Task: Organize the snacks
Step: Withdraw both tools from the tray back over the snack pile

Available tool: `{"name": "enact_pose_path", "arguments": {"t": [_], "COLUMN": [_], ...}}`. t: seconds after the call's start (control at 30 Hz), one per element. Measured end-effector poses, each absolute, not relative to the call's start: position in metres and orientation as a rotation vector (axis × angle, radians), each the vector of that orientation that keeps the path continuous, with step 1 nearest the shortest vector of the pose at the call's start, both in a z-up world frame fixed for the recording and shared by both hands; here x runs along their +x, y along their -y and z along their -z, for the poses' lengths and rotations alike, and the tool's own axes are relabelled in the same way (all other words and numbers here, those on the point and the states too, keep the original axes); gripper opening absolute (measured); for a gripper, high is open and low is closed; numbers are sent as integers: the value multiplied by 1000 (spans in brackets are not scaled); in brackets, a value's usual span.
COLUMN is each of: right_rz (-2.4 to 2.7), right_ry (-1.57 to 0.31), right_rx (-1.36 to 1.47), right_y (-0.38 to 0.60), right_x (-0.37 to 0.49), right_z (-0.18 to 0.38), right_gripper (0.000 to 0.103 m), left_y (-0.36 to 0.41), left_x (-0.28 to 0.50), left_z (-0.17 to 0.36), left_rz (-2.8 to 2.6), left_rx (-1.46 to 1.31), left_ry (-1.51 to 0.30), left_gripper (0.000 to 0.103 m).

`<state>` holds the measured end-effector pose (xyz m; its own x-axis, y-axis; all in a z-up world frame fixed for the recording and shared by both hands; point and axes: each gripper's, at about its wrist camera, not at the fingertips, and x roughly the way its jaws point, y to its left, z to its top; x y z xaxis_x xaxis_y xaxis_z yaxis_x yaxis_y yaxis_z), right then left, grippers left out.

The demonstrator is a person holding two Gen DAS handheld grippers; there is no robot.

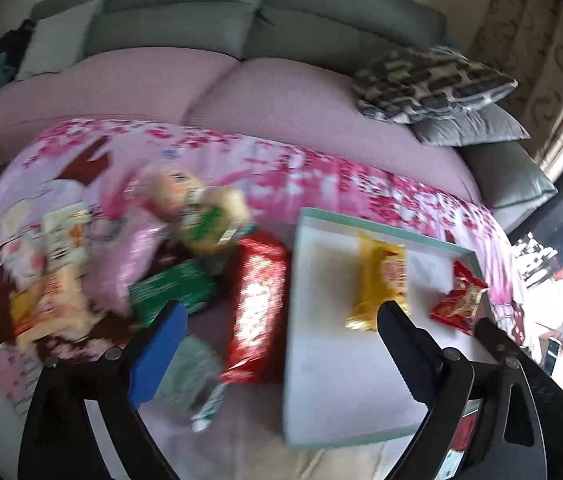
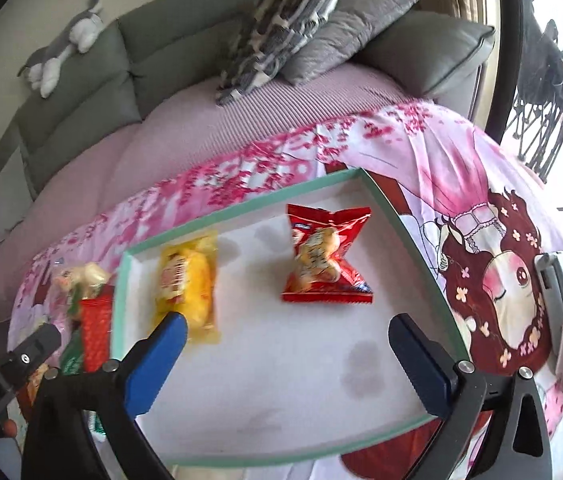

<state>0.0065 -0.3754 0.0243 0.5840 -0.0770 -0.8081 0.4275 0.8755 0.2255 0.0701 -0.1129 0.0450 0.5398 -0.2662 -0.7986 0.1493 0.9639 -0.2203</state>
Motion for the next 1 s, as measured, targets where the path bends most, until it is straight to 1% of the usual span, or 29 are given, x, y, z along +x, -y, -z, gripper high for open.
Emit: {"name": "enact_pose_path", "arguments": {"t": [0.17,0.27,0.67,0.8,1.0], "right_rz": [306,290,296,281,226], "right_ry": [-887,-890,-879,-869,-846], "right_rx": [430,408,290,283,264], "right_y": [354,338,286,267,227], "right_x": [-9,-15,-19,-14,7], "right_z": [-31,-33,-47,-50,-57], "right_gripper": [103,103,103,103,103], "left_y": [80,59,-1,-21,-53], "left_x": [57,52,68,75,85], "left_z": [-46,-46,-13,-6,-11], "left_rz": [163,128,38,34,52], "left_rx": [-99,-124,-181,-171,-202], "left_ry": [-972,-966,-1026,-1052,-1059], "left_gripper": [96,96,96,96,96]}}
